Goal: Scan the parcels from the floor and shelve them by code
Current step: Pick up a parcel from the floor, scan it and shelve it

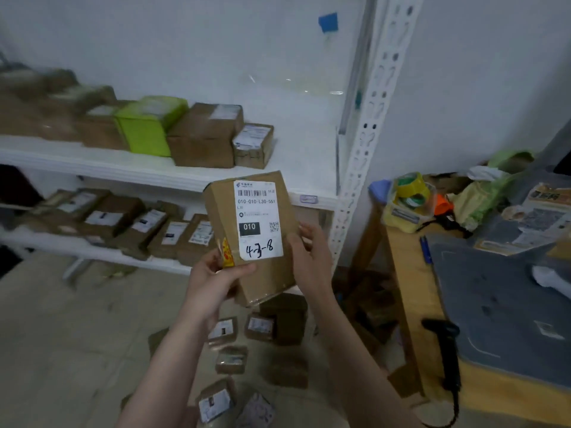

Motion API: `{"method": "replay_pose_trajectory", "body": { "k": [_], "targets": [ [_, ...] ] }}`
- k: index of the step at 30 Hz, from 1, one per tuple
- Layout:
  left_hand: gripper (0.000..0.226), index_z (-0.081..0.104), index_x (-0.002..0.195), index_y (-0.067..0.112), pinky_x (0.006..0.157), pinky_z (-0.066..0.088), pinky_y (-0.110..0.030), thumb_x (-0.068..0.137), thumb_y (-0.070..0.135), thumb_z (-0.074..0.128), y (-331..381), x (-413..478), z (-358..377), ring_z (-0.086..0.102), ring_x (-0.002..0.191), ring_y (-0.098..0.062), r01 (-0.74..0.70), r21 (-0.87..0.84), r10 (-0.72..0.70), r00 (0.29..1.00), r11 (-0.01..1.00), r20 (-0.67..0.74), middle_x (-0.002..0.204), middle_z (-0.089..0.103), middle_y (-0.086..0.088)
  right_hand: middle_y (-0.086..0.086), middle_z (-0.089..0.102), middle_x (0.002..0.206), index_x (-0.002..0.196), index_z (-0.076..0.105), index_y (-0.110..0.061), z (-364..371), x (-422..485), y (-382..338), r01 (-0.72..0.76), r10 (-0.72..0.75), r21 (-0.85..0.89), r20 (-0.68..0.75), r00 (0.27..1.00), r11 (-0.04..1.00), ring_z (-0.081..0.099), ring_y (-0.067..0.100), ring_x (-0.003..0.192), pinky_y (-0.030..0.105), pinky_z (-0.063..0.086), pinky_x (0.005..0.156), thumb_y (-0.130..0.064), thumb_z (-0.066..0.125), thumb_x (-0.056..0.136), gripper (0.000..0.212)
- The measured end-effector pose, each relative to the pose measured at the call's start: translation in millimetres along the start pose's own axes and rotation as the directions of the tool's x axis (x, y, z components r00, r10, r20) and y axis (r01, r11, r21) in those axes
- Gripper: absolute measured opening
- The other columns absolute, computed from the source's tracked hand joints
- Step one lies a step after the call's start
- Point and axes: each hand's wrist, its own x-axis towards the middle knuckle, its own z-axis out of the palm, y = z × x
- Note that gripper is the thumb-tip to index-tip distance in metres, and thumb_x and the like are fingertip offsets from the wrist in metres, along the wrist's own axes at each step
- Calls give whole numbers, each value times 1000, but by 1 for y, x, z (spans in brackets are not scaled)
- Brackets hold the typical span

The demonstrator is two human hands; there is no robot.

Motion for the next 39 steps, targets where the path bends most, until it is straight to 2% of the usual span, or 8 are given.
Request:
{"method": "replay_pose_trajectory", "body": {
  "k": [6, 13, 17, 23, 28, 33, 35, 39],
  "targets": [
    [62, 67, 121, 13, 76, 54, -35, 63, 7, 87, 35, -37, -180, 72, 100, -25, -114, -83, 97, 978, 990, -186, 109, 76, -3, -26, 56, 108, 127, 56, -27, 152, -62, -57, 77, -98, 69, 388, 916, 995, 54, -20, 91, 4, 41, 69, -24, 53, 102, 26],
    [58, 70, 115, 17, 85, 53, -40, 59, 21, 82, 64, -98, -366, 70, 94, -24, -222, -56, 181, 895, 973, -407, 107, 77, -4, -20, 65, 118, 128, 57, -33, 327, -152, -100, 44, -143, 162, 670, 729, 986, 62, -6, 104, 21, 50, 87, -25, 55, 102, 28],
    [32, 70, 108, 24, 86, 56, -38, 81, 11, 80, 68, -127, -440, 70, 91, -20, -248, -38, 195, 840, 968, -506, 99, 77, 4, -9, 64, 126, 138, 55, -22, 411, -199, -122, 81, -177, 168, 702, 690, 982, 61, 7, 113, 30, 51, 94, -33, 54, 101, 38],
    [43, 65, 126, 24, 84, 59, -35, 86, 17, 76, 75, -143, -517, 72, 100, -21, -268, 15, 219, 754, 963, -619, 116, 72, -2, -21, 62, 93, 110, 57, -26, 490, -246, -146, 44, -209, 236, 740, 640, 971, 60, -20, 74, 4, 46, 60, -21, 53, 102, 10],
    [66, 52, 141, 29, 90, 58, -48, 82, 25, 81, 97, -116, -559, 70, 102, -26, -355, 5, 250, 647, 935, -720, 117, 67, -7, -18, 65, 103, 119, 60, -25, 542, -241, -166, 83, -256, 270, 706, 660, 959, 63, 1, 99, 25, 54, 86, -30, 57, 100, 20],
    [52, 51, 137, 33, 74, 60, -36, 91, 22, 72, 138, -75, -605, 71, 103, -25, -443, 38, 329, 601, 895, -728, 114, 70, -5, -7, 67, 118, 134, 58, -19, 608, -215, -209, 206, -347, 282, 684, 641, 937, 64, 11, 109, 36, 55, 93, -44, 55, 98, 45],
    [56, 53, 142, 30, 81, 61, -41, 90, 22, 72, 167, -54, -631, 72, 102, -25, -475, 57, 371, 602, 878, -707, 117, 72, -5, -7, 67, 120, 135, 57, -23, 637, -198, -235, 299, -425, 302, 658, 622, 905, 63, 11, 110, 41, 55, 95, -51, 53, 96, 48],
    [58, 50, 145, 29, 84, 60, -42, 91, 20, 71, 253, 0, -678, 72, 104, -23, -542, 112, 482, 609, 833, -630, 118, 71, -5, -13, 65, 117, 131, 55, -28, 692, -145, -297, 414, -563, 382, 584, 585, 826, 62, -4, 103, 18, 53, 83, -38, 51, 101, 32]
  ]
}}
